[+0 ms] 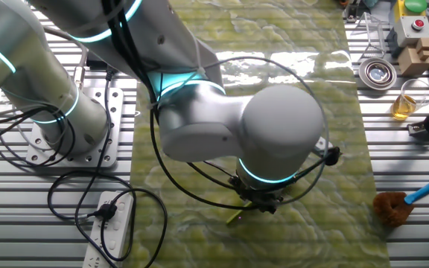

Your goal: Scrub the table with a brush

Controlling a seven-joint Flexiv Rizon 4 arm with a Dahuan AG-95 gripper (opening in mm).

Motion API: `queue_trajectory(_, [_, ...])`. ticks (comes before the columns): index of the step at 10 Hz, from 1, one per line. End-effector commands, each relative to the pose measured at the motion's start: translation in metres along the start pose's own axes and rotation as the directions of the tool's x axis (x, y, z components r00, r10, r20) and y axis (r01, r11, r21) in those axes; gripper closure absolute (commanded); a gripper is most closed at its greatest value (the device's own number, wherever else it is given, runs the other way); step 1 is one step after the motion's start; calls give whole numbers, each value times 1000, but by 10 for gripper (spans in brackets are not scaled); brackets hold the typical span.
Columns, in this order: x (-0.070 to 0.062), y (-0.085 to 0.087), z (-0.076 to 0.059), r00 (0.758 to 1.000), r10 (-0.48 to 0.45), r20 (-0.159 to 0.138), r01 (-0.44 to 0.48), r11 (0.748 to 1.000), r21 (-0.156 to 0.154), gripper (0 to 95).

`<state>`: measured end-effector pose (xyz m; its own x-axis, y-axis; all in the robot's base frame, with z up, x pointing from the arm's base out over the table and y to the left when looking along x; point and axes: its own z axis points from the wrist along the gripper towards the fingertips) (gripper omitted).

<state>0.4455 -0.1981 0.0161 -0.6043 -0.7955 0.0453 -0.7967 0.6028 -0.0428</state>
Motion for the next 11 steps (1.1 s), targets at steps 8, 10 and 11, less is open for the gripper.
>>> queue_trajectory(8, [0,-1,-7,994,81,77,-79,997,-26,760])
queue_trajectory(10, [0,-1,-6,996,72,54,-71,997,-28,760])
queue_trajectory(11, [1,-2,-6,997,63,40,-62,998,-20,760])
